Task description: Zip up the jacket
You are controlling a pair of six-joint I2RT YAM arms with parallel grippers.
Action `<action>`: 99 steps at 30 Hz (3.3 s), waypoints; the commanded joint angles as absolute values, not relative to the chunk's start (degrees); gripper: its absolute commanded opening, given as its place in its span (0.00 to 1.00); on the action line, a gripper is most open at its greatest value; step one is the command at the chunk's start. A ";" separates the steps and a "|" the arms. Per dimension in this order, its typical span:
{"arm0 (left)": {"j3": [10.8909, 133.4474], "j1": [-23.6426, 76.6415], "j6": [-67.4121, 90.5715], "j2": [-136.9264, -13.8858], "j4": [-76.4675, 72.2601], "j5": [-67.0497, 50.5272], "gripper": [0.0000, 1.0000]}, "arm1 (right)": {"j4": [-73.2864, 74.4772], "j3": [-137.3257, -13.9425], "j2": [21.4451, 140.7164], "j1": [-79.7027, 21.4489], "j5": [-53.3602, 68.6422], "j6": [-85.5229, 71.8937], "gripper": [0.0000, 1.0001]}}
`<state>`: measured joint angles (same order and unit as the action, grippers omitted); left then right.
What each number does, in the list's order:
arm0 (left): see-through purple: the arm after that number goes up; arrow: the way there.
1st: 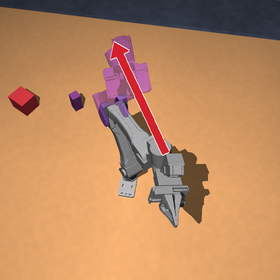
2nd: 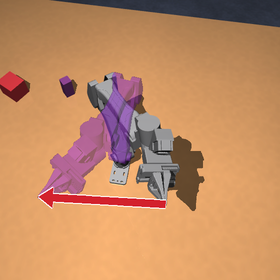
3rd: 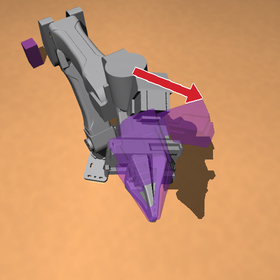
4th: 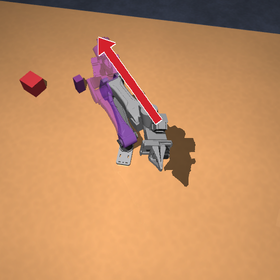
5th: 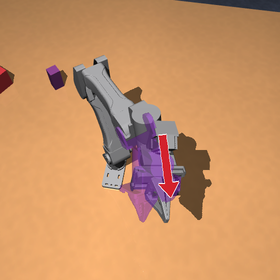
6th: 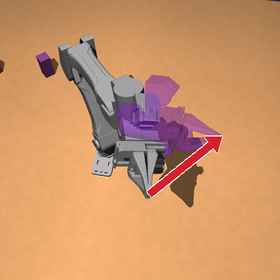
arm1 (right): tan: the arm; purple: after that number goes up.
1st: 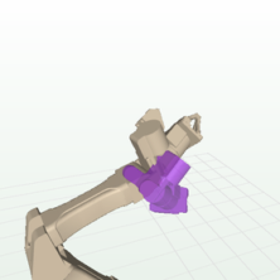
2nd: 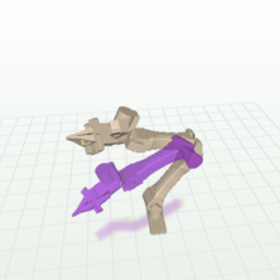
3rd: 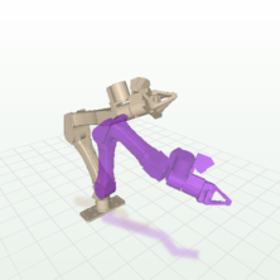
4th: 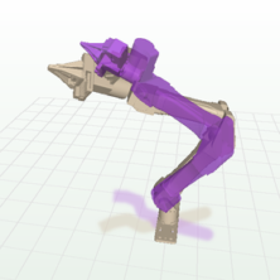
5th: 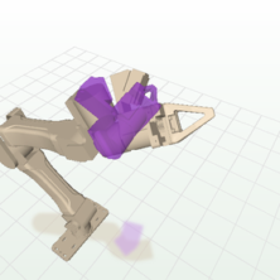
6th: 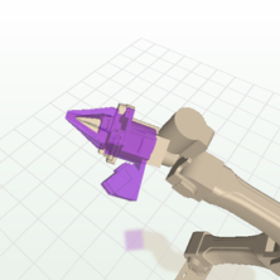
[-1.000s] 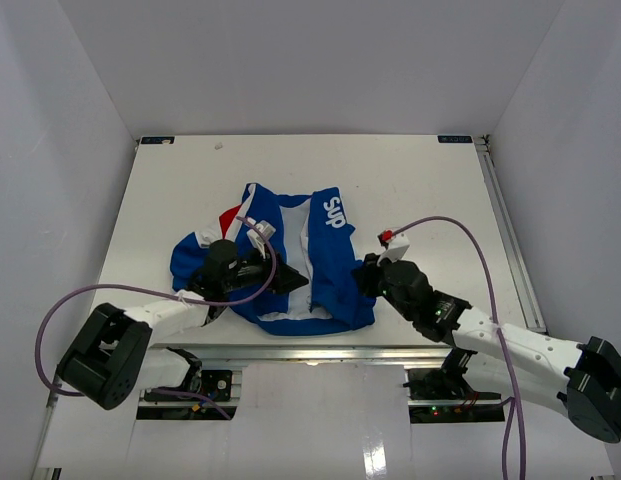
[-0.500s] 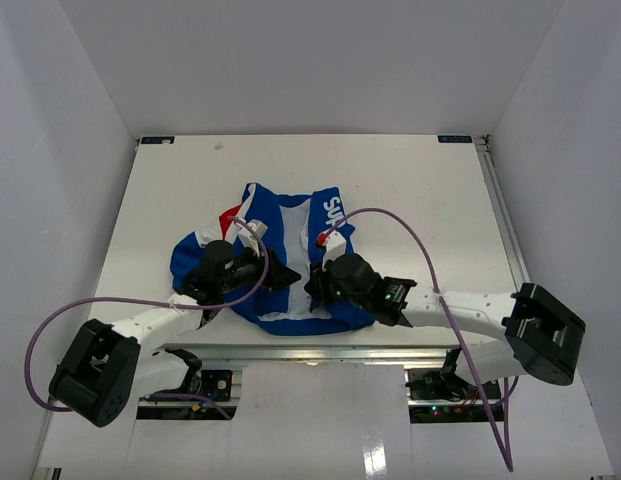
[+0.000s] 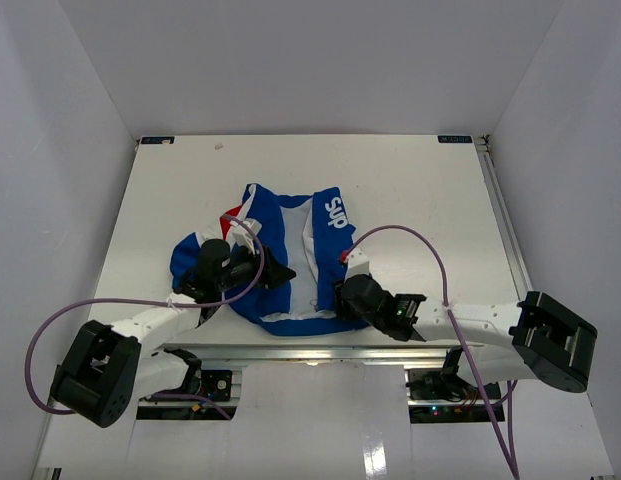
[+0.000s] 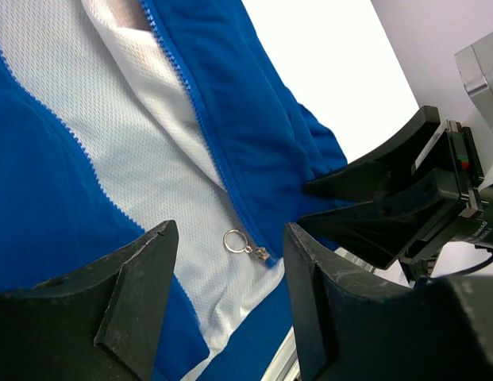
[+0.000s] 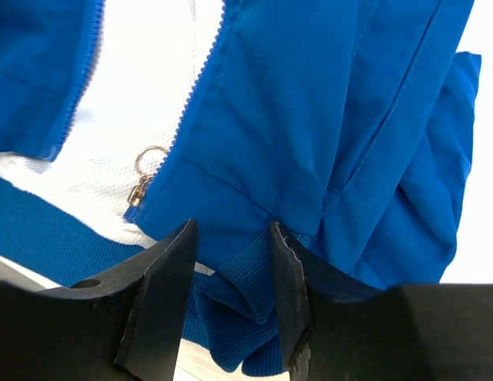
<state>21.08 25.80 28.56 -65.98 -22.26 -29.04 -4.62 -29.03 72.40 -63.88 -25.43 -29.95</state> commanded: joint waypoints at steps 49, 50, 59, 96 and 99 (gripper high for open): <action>32.37 34.47 35.92 -104.57 -47.02 -46.53 0.50 | -13.97 -21.32 69.53 -64.56 -27.07 -30.41 0.44; 32.27 34.53 36.03 -104.27 -47.02 -46.50 0.49 | -13.97 -21.35 69.60 -64.60 -27.07 -30.41 0.44; 30.85 34.80 35.54 -98.71 -45.13 -46.15 0.15 | -14.06 -21.45 68.68 -64.52 -26.74 -29.64 0.46; 31.51 36.65 35.75 -101.50 -46.95 -49.11 0.33 | -15.64 -21.24 68.52 -64.77 -25.78 -28.56 0.48; 31.33 36.65 36.25 -101.04 -48.16 -49.46 0.06 | -15.34 -21.73 68.25 -64.78 -25.59 -28.10 0.49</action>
<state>31.20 36.49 36.79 -103.39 -46.57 -48.60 -14.10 -21.82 69.06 -64.37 -25.35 -29.13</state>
